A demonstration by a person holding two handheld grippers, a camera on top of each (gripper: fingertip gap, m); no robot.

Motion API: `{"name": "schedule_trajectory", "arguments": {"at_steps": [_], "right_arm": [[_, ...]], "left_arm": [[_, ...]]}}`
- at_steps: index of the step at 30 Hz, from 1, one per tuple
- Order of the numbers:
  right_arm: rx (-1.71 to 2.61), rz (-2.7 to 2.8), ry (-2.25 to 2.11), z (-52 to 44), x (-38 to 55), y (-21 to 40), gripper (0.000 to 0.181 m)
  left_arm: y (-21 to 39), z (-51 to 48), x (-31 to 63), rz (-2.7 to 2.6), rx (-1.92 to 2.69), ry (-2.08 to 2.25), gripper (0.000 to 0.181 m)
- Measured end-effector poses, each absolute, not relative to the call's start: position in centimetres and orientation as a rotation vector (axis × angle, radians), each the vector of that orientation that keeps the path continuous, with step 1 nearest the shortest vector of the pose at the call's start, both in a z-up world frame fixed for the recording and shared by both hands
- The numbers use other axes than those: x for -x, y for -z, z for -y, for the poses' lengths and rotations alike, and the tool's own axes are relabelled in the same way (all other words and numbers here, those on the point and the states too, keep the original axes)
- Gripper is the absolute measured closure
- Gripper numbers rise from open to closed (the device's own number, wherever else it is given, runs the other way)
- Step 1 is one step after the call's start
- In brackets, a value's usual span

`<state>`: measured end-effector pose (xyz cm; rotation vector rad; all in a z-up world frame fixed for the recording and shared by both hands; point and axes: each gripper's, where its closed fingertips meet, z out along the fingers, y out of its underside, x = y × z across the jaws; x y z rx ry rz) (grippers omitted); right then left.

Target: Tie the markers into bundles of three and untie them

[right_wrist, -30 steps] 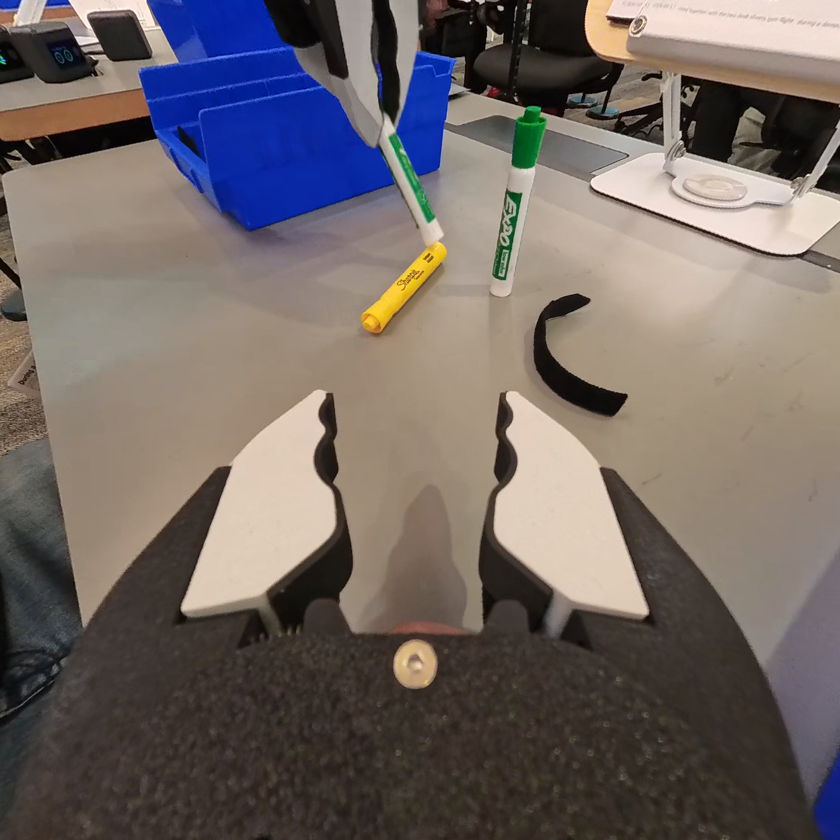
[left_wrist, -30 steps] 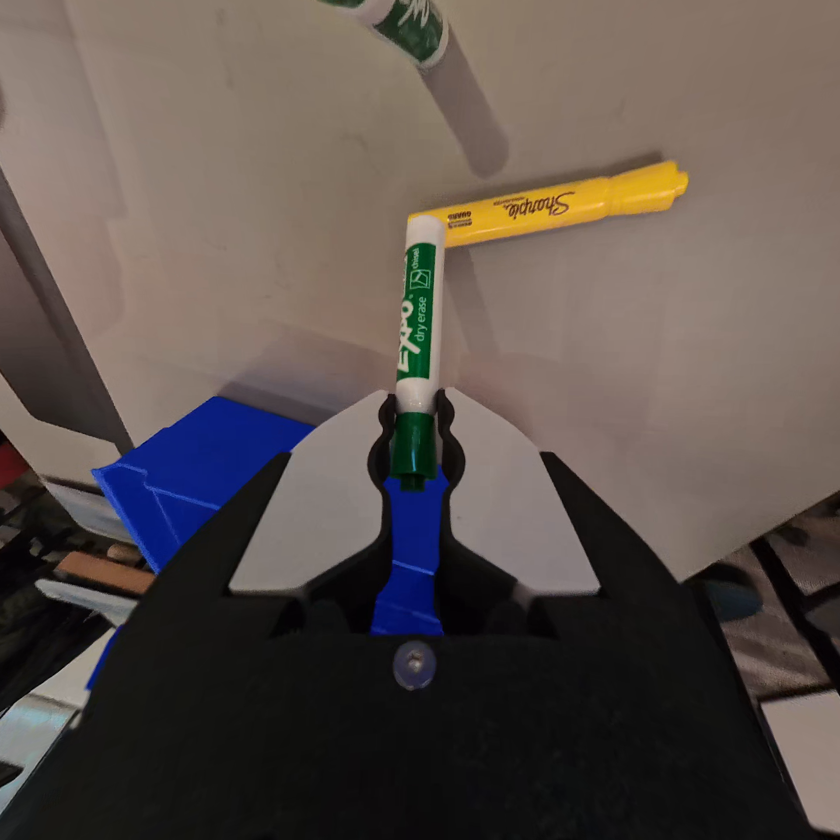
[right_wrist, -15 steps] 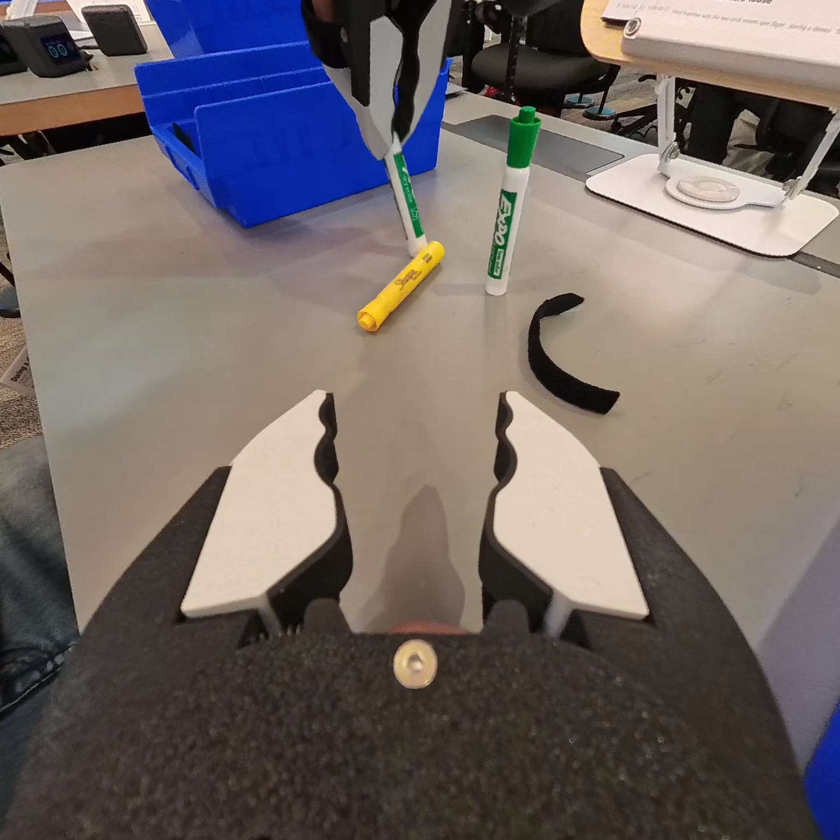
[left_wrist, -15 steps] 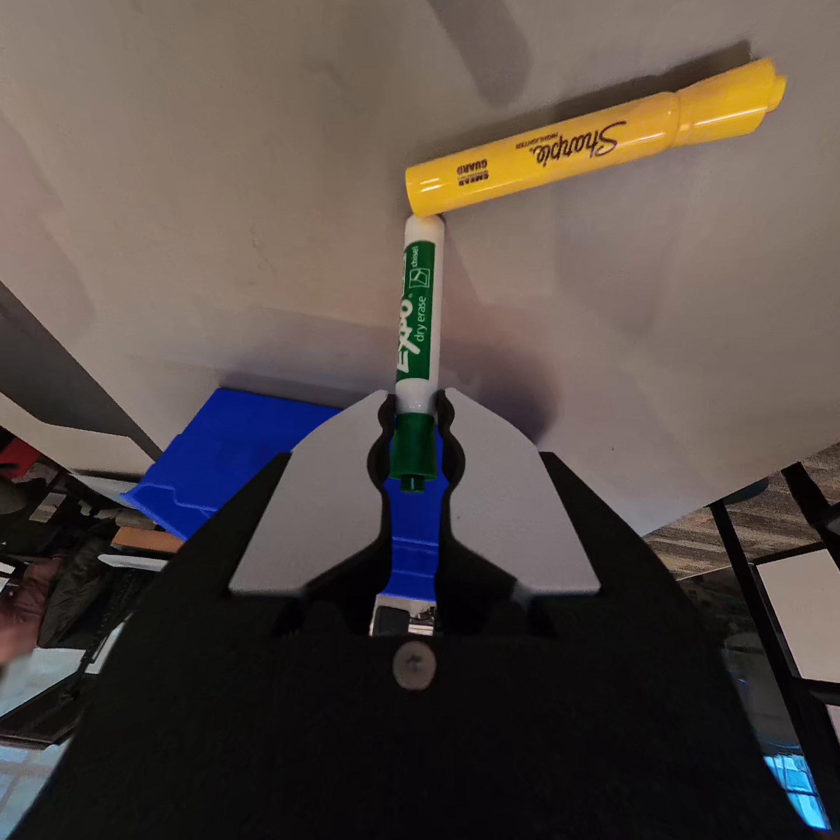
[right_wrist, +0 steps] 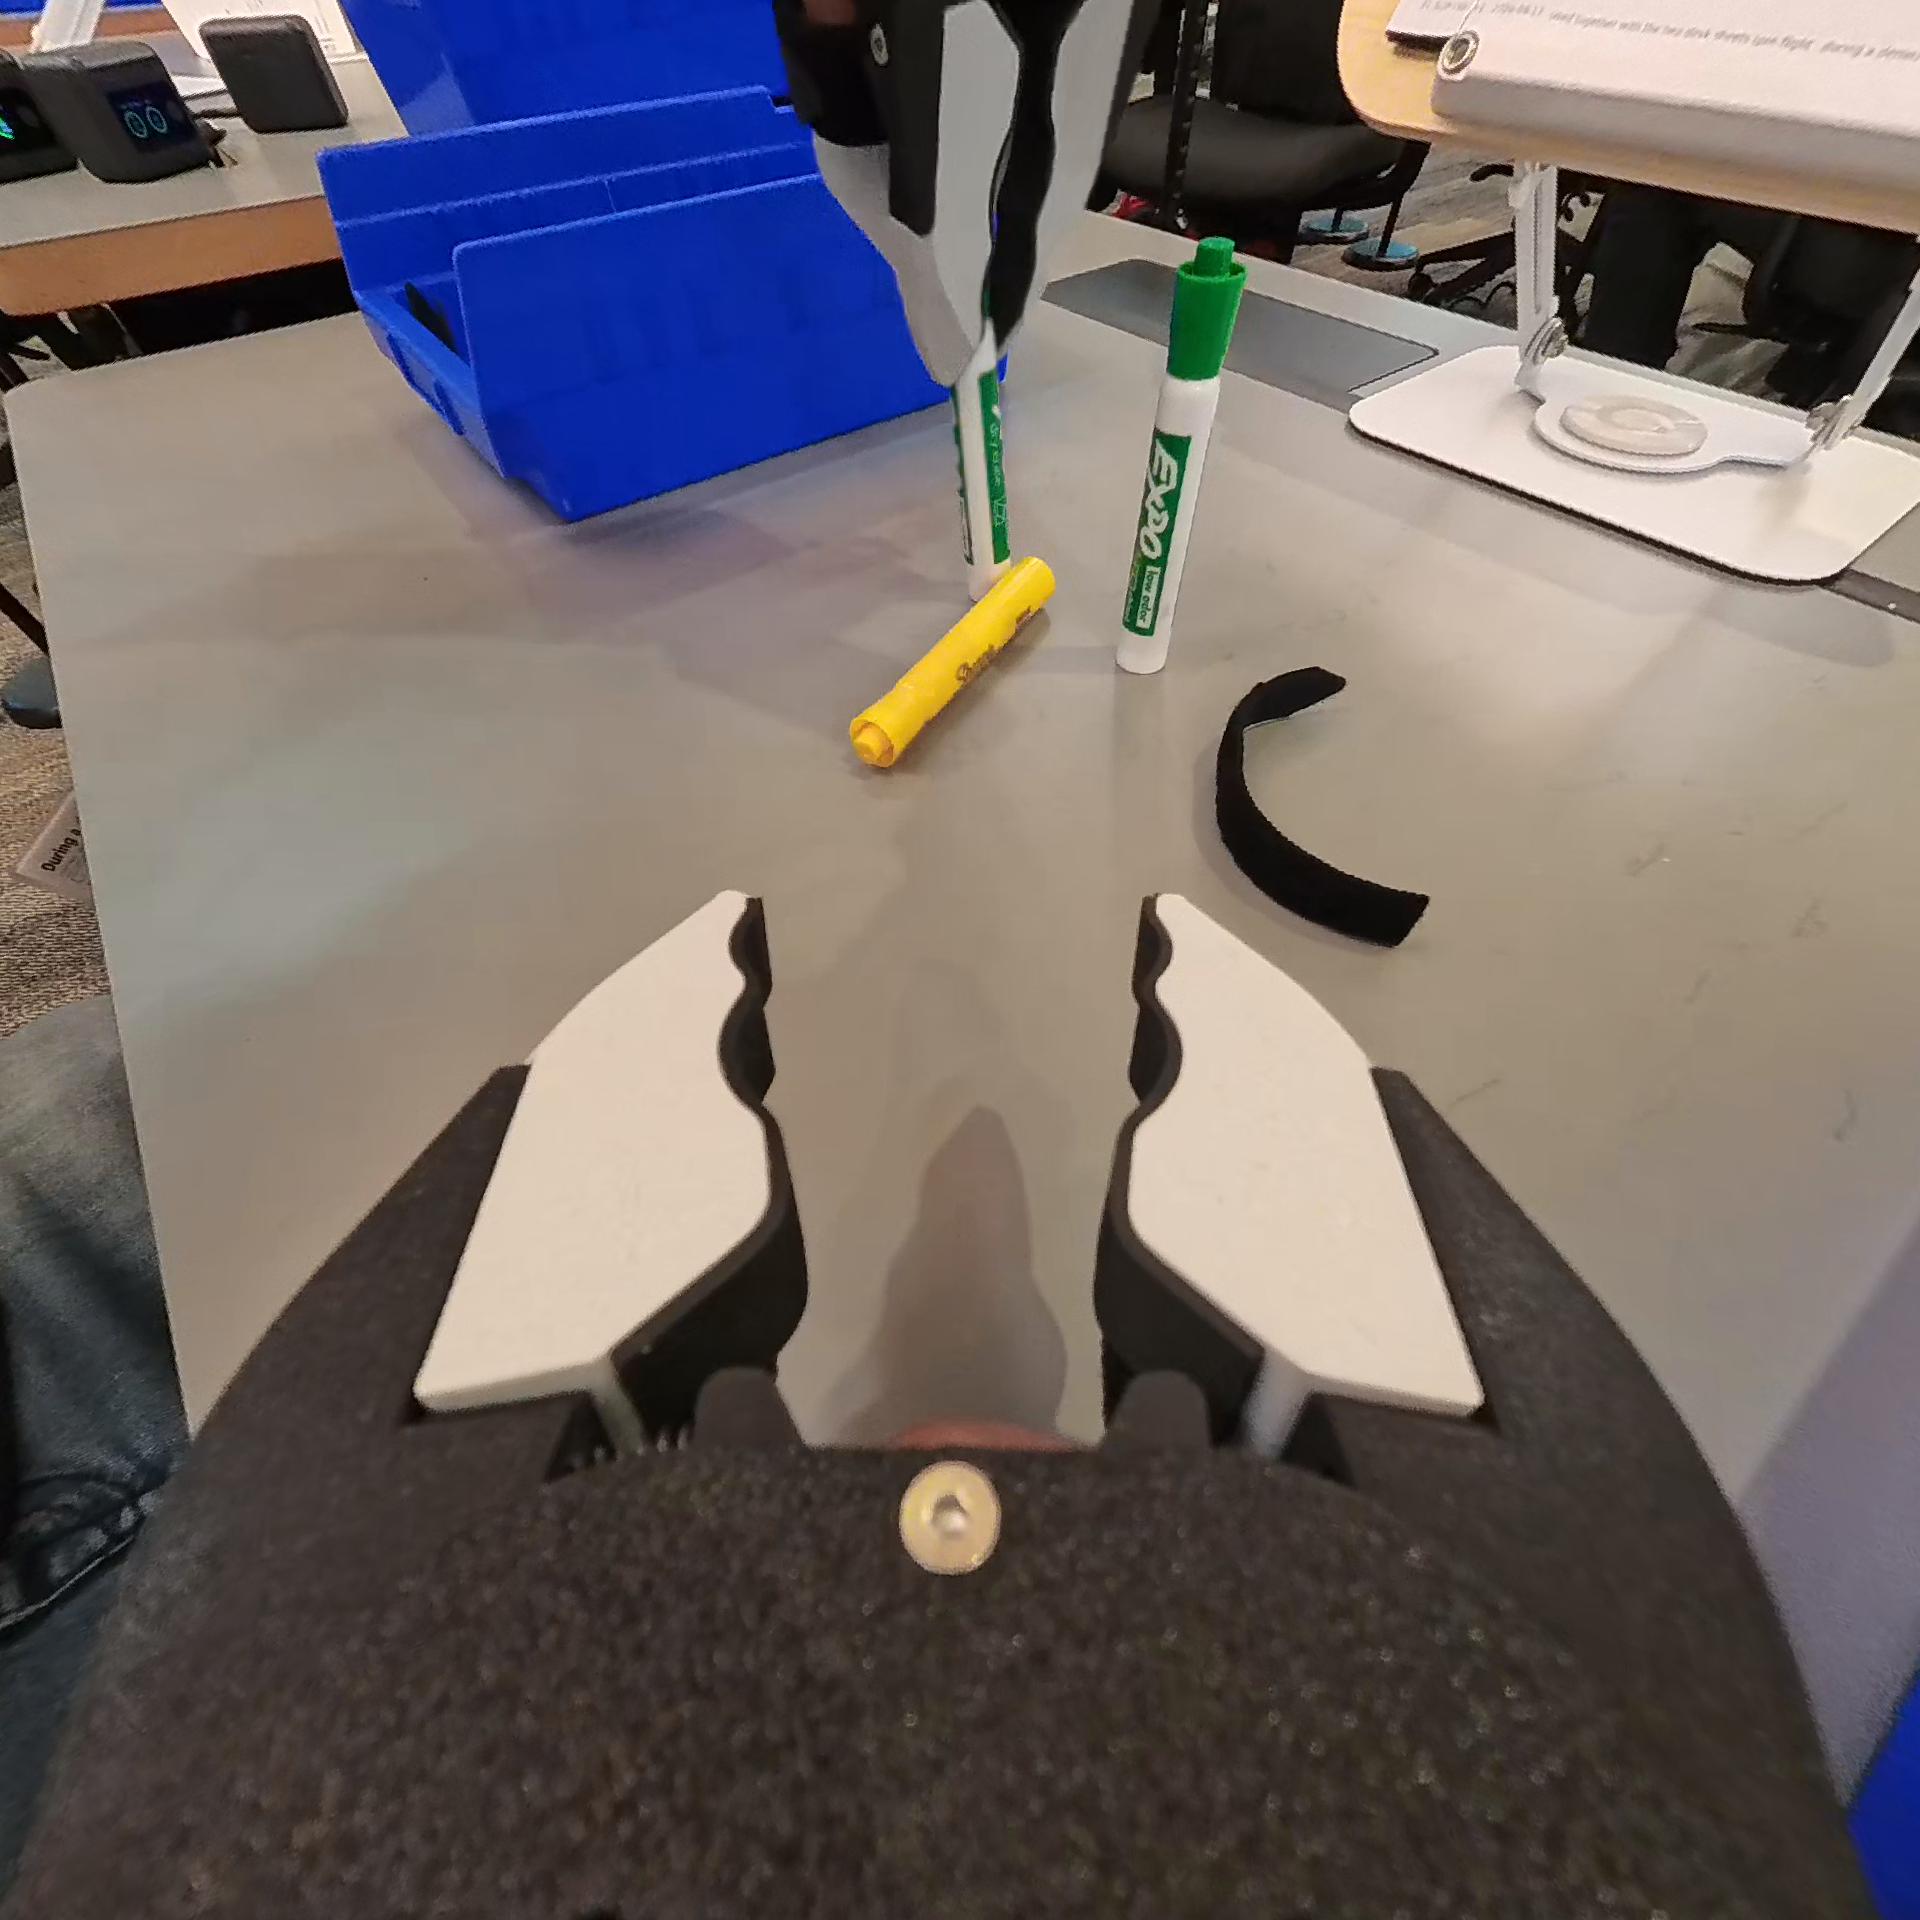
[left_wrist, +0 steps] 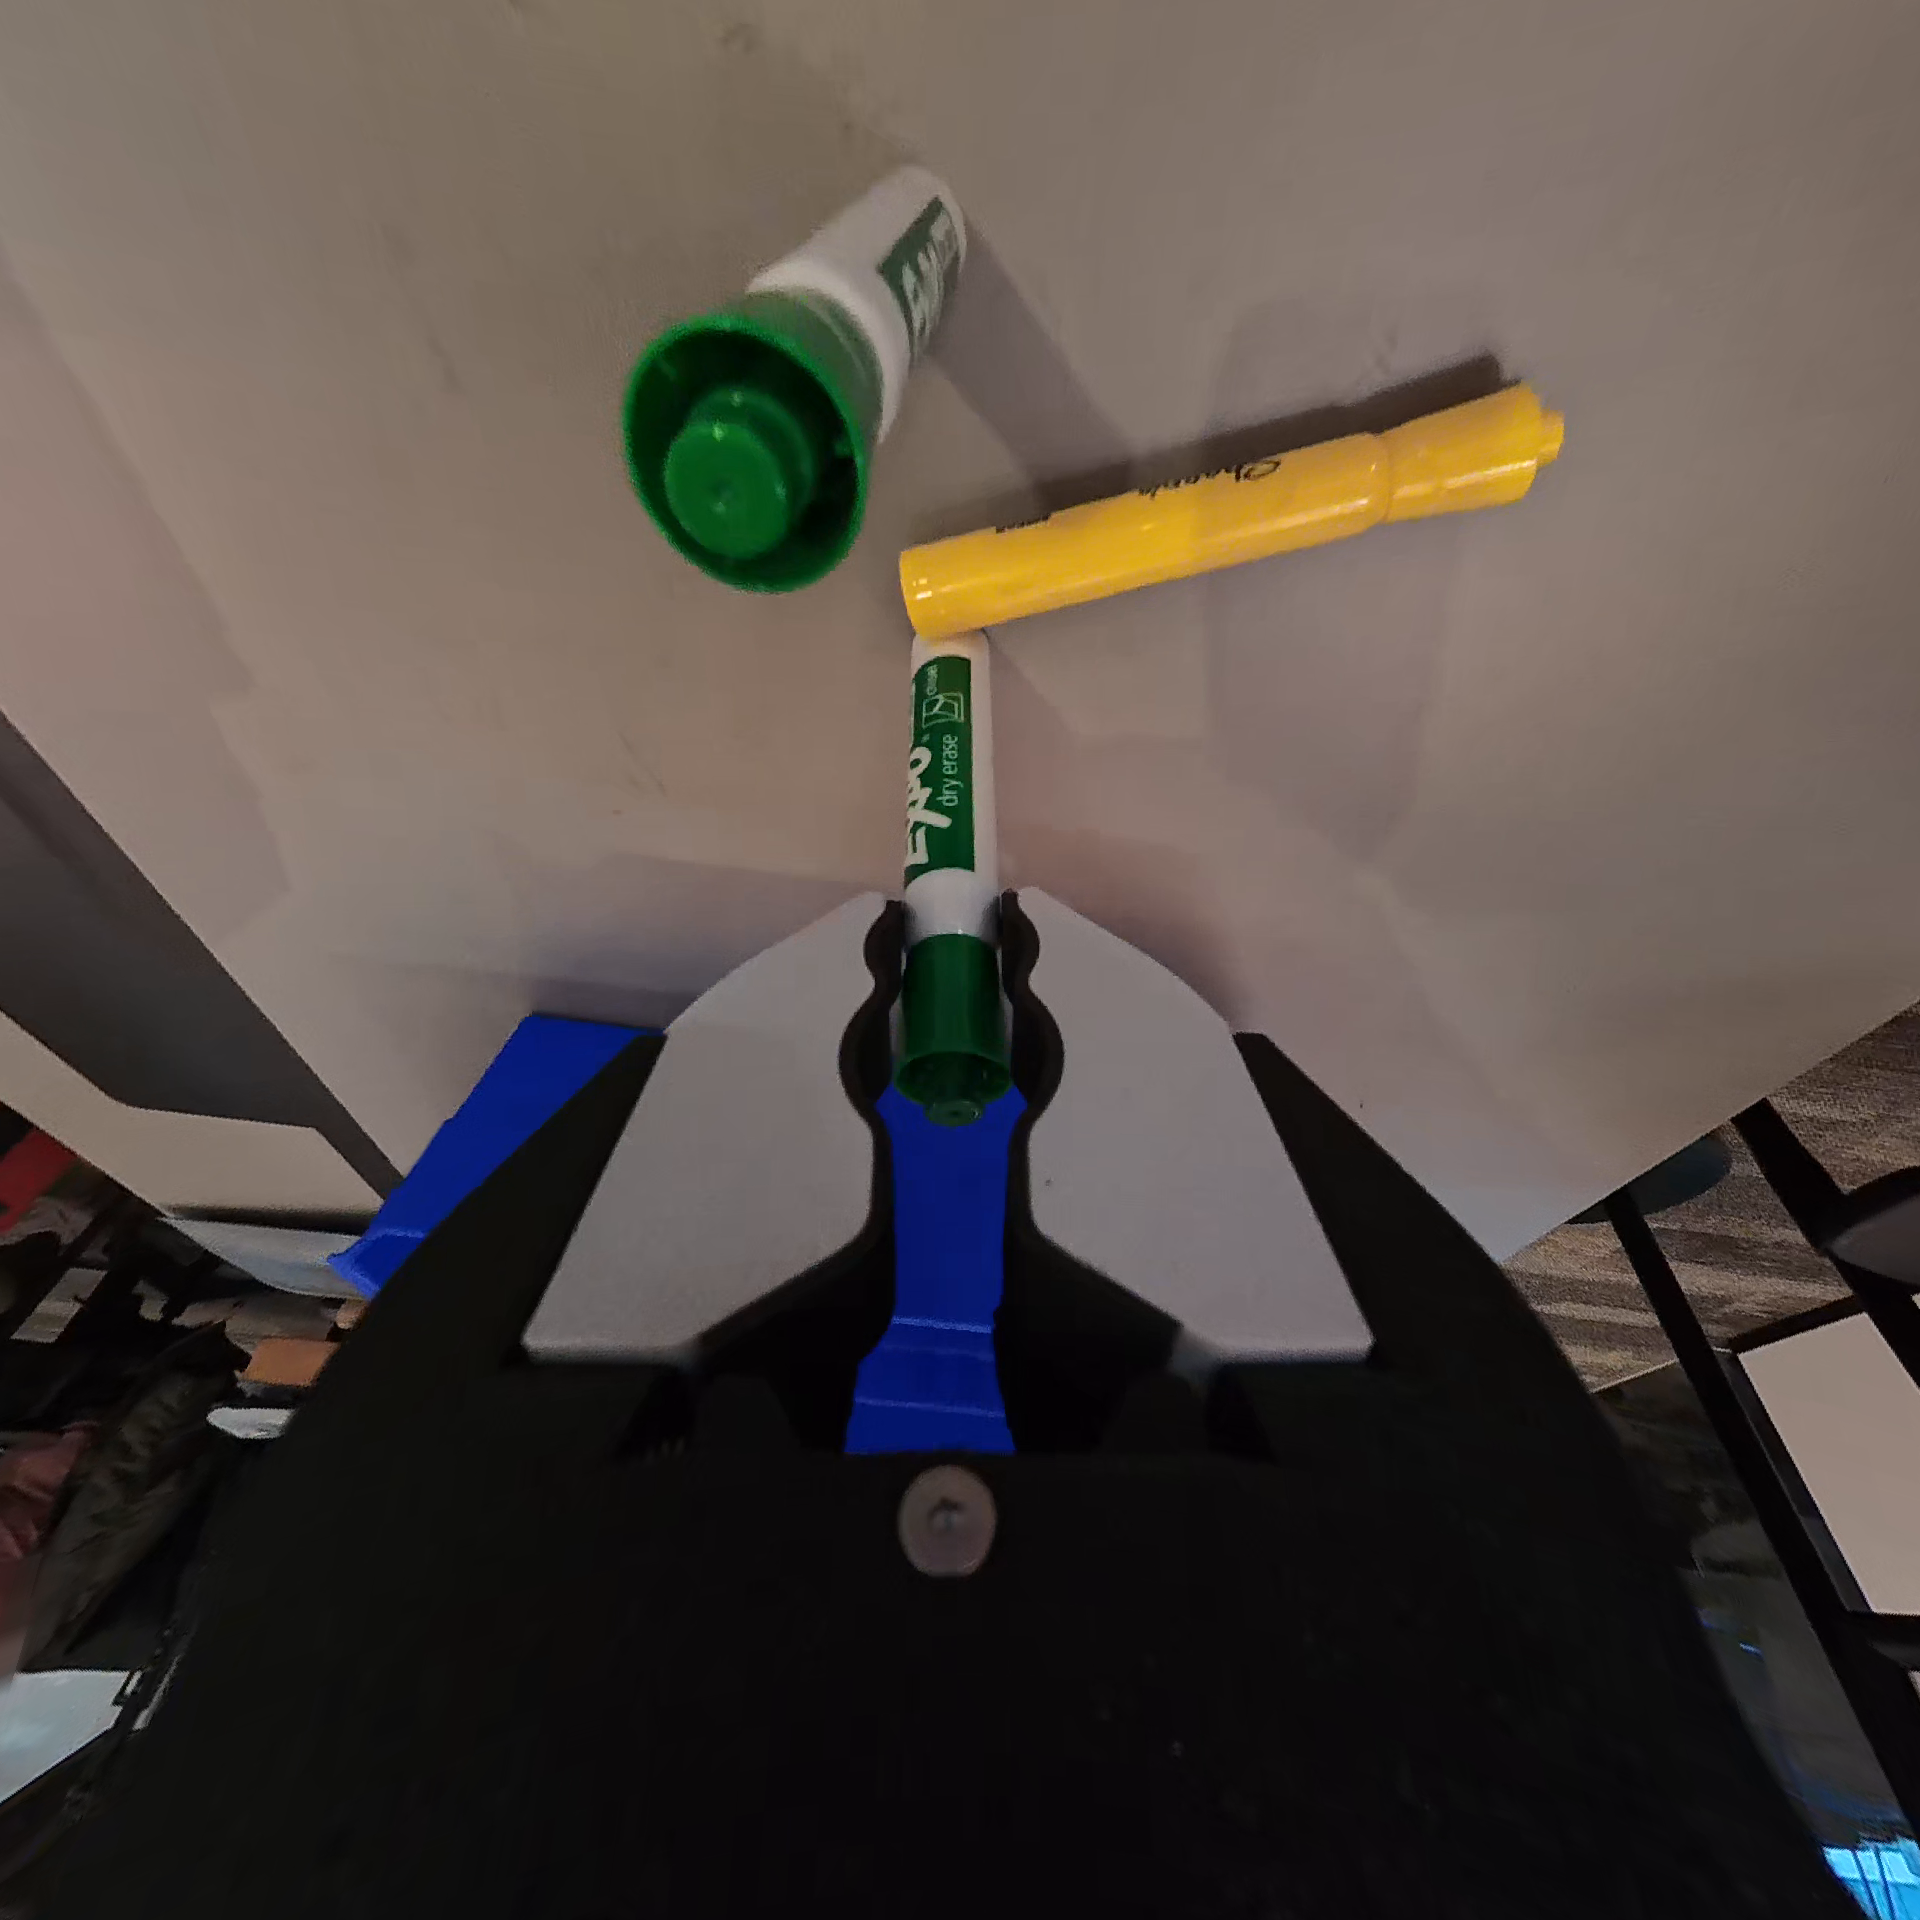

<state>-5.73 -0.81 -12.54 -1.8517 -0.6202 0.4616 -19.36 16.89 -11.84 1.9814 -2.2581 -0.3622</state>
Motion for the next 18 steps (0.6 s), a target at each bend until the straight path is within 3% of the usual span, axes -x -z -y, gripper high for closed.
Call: {"name": "schedule_trajectory", "arguments": {"at_steps": [18], "right_arm": [[1.853,0.619,-0.466,0.8,5.7,12.6,0.114]], "left_arm": [[11.6,-17.1,18.0,2.305,-2.050,0.229,0.151]]}}
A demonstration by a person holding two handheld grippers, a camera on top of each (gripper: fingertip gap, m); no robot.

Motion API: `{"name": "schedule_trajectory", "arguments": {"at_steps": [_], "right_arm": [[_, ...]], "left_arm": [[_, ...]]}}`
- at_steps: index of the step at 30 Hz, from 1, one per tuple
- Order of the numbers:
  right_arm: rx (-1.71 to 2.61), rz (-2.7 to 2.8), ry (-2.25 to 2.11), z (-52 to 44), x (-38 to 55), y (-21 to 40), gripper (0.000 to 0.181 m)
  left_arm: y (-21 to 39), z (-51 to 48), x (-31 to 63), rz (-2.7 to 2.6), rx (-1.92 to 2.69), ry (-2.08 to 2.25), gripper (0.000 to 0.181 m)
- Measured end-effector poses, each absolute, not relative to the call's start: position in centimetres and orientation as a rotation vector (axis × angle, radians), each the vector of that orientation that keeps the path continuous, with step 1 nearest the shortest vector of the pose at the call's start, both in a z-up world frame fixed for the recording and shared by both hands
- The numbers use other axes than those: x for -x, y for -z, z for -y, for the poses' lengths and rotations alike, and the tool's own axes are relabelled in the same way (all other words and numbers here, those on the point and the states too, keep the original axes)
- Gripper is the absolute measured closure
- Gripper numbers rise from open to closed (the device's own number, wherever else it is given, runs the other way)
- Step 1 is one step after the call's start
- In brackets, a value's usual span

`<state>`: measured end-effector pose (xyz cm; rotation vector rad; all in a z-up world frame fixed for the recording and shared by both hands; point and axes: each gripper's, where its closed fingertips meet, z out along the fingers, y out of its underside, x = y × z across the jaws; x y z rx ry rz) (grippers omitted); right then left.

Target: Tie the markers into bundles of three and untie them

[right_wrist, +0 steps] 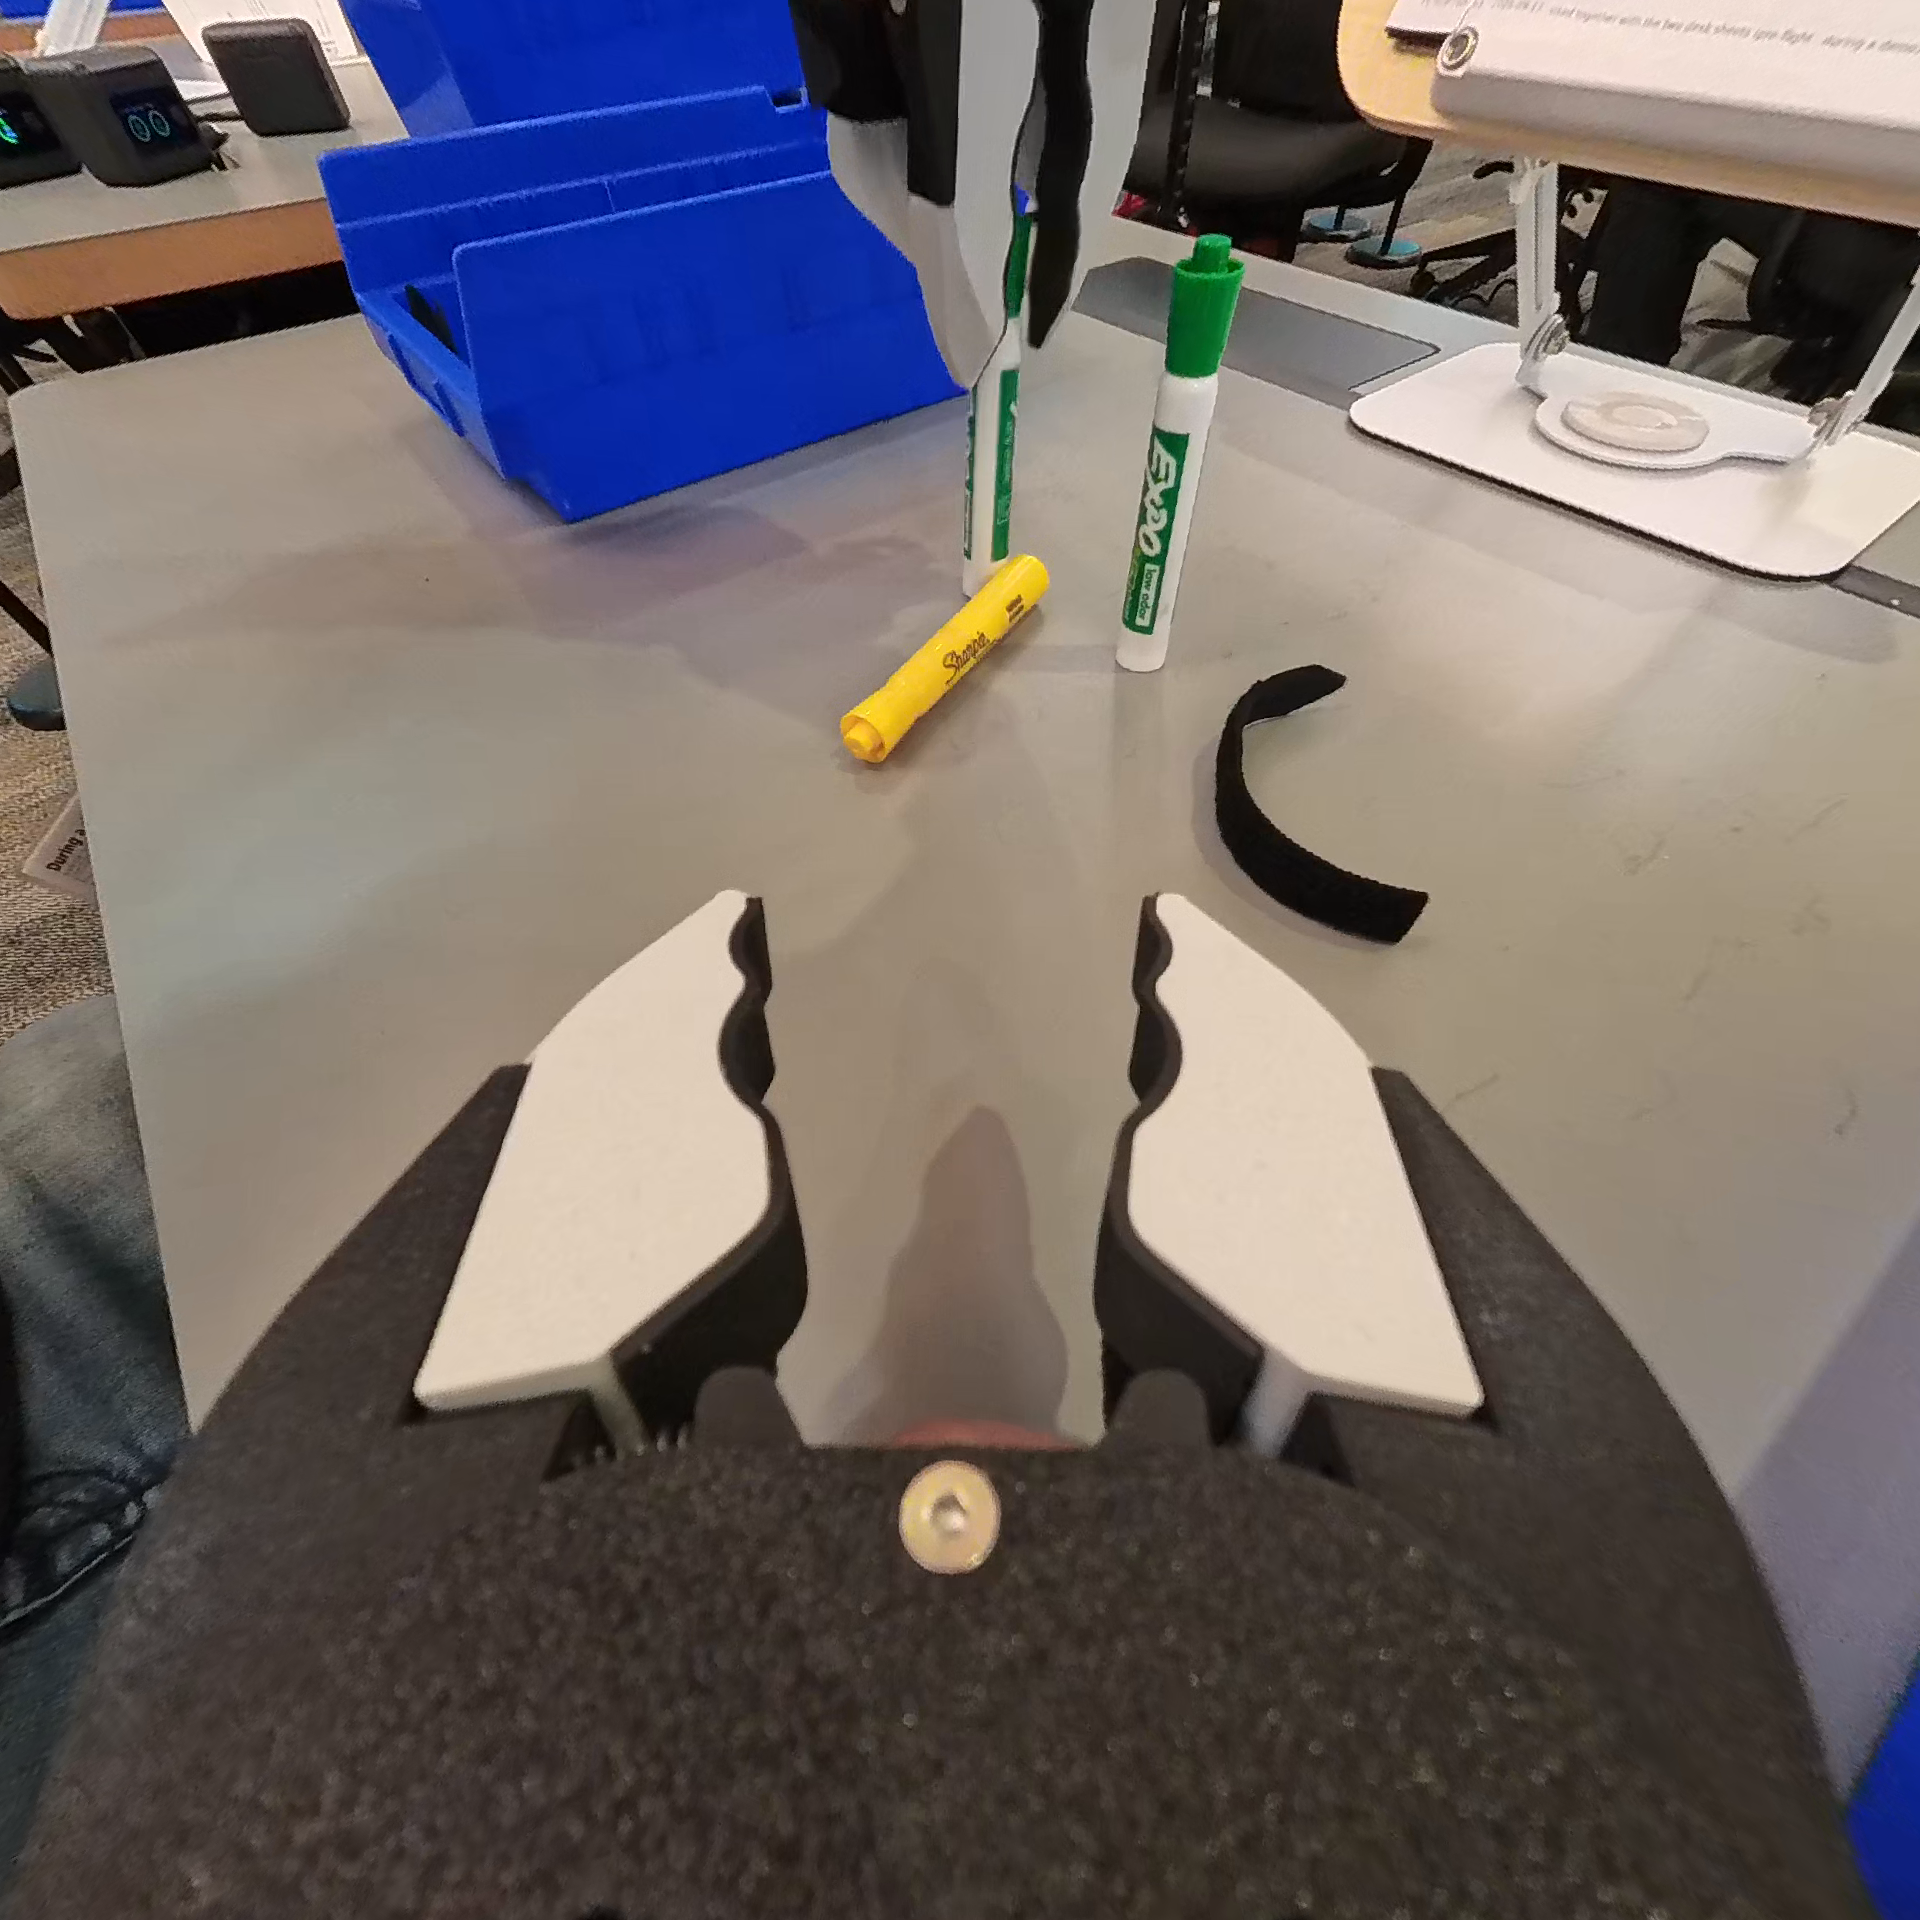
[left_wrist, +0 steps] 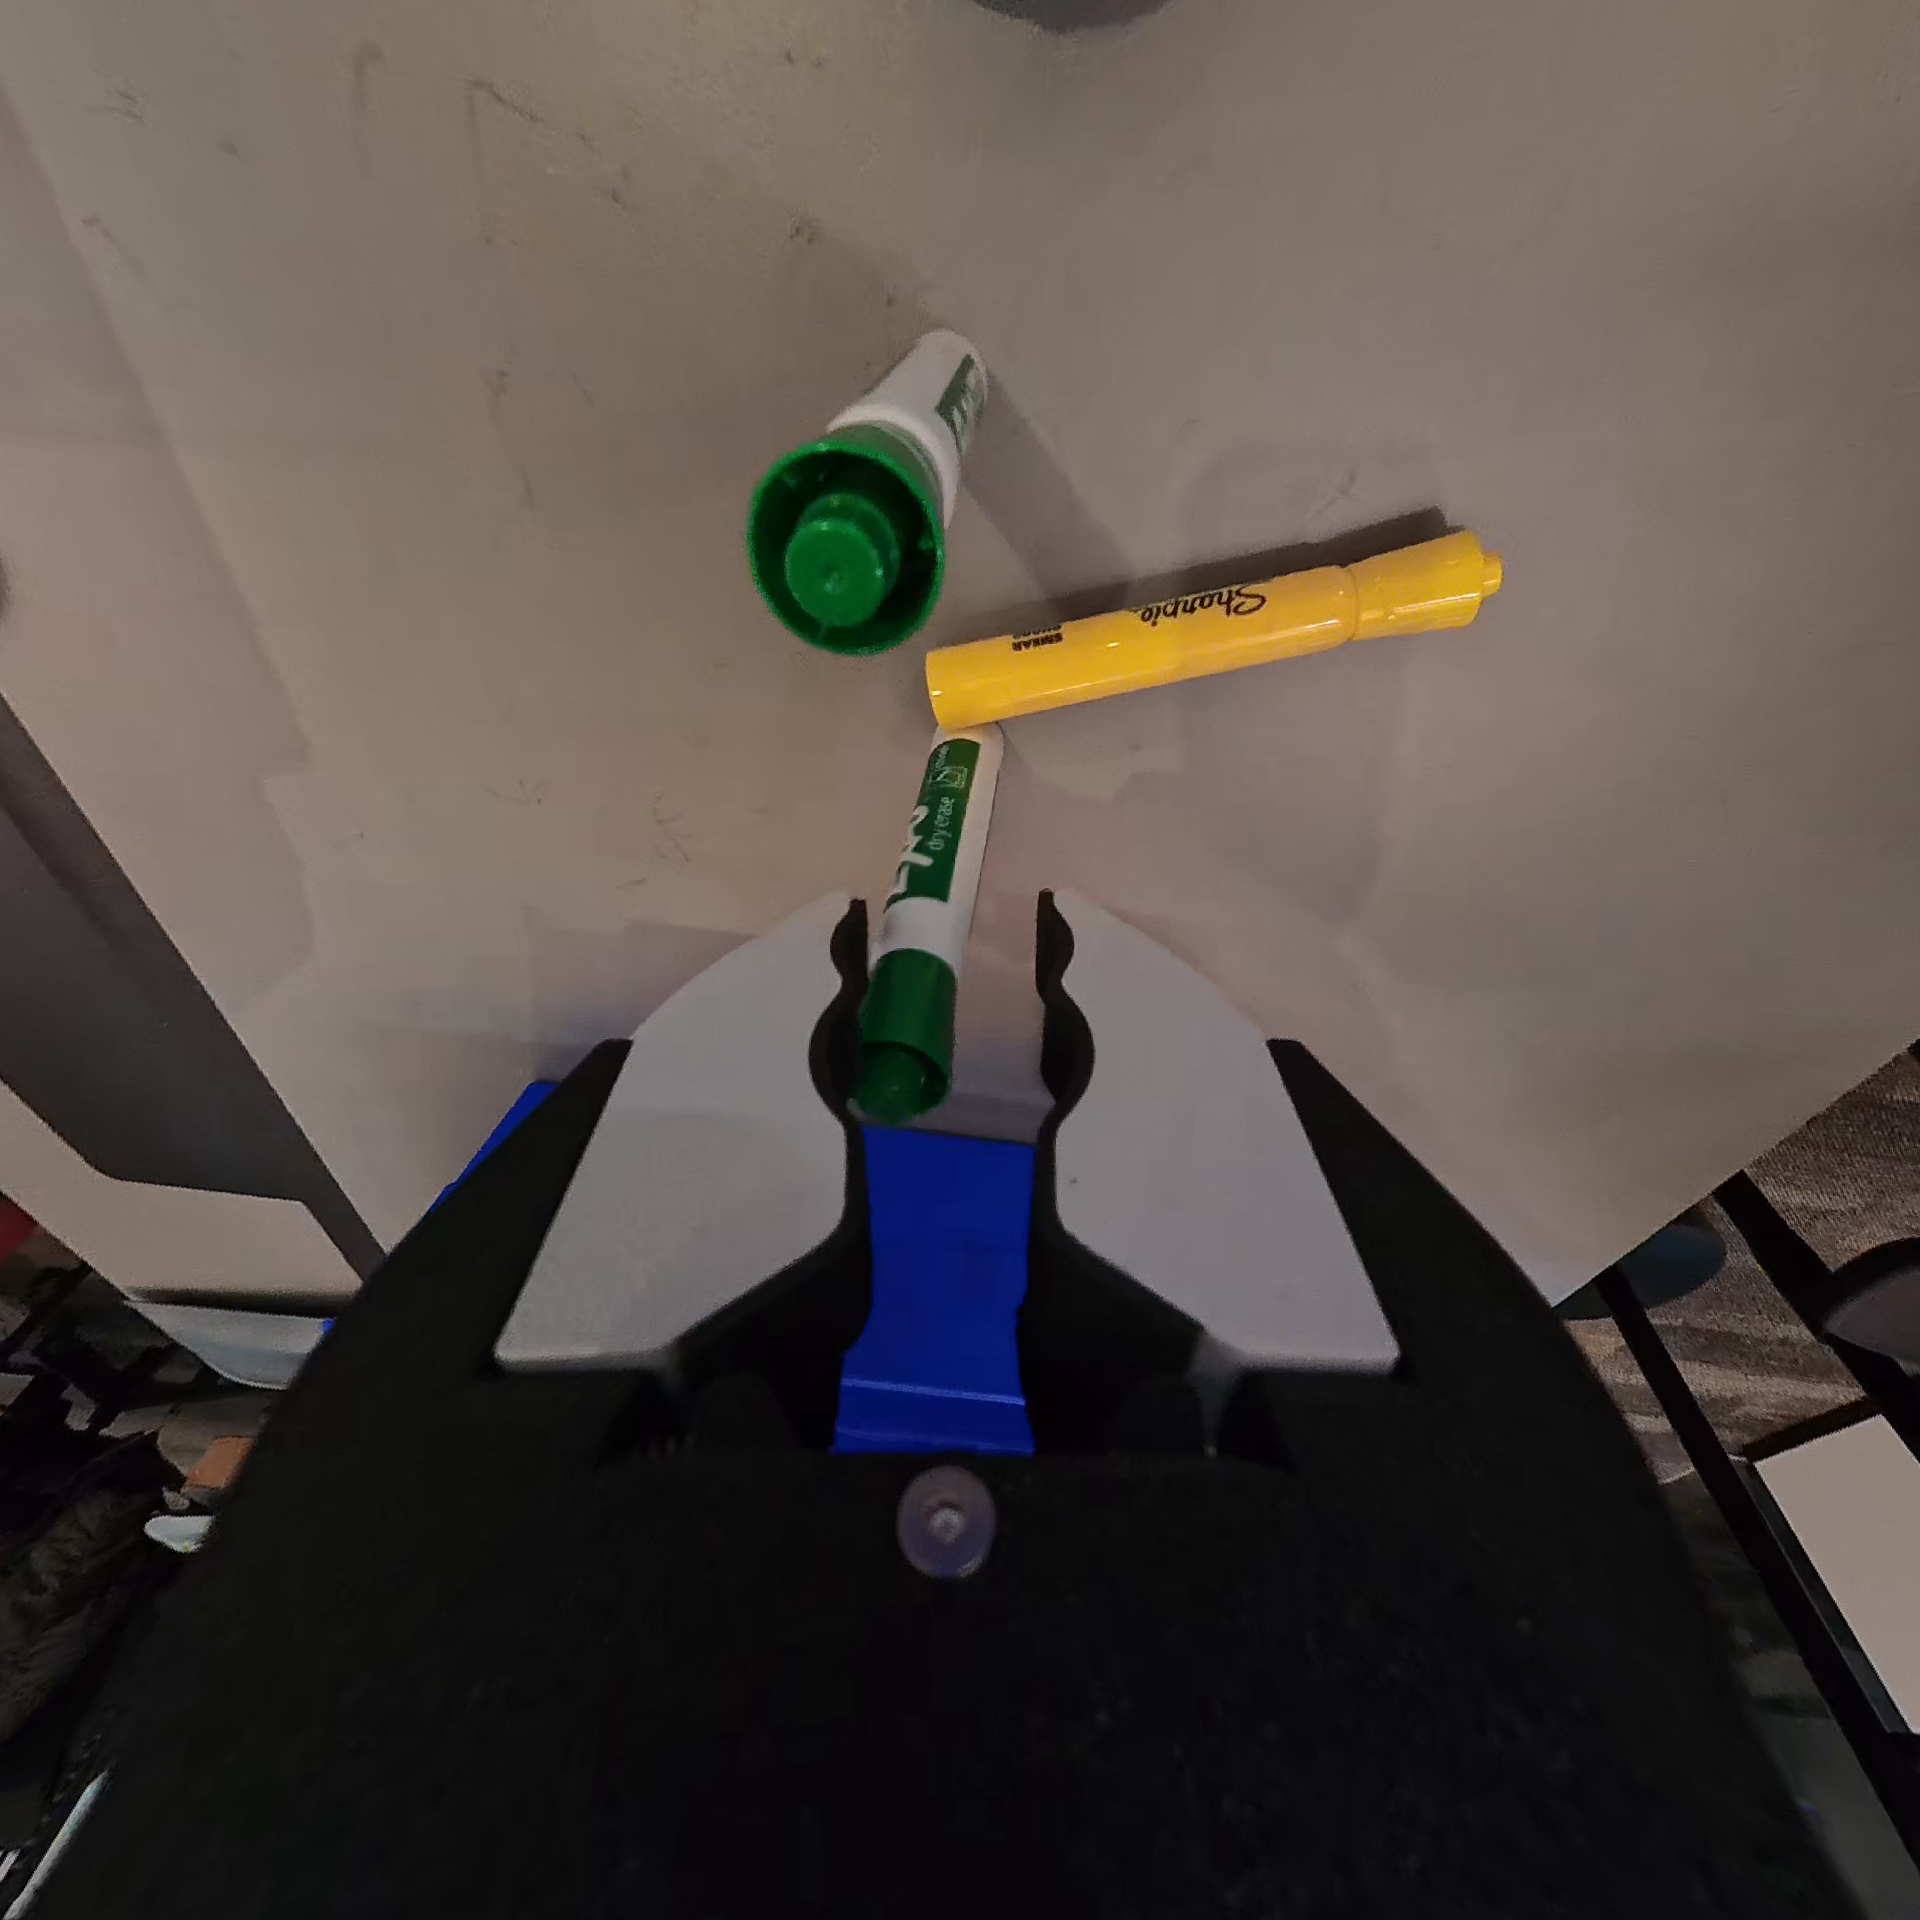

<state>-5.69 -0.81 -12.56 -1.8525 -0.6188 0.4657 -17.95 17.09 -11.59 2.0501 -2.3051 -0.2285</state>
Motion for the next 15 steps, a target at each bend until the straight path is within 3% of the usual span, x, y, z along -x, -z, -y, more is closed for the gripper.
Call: {"name": "schedule_trajectory", "arguments": {"at_steps": [8,15], "right_arm": [[1.851,0.621,-0.464,0.8,5.7,12.5,0.114],[1.850,0.617,-0.461,0.8,5.6,12.5,0.114]], "left_arm": [[10.4,-17.3,17.5,2.366,-2.111,0.188,0.140],[3.5,-17.1,14.9,2.708,-2.476,-0.082,0.127]]}}
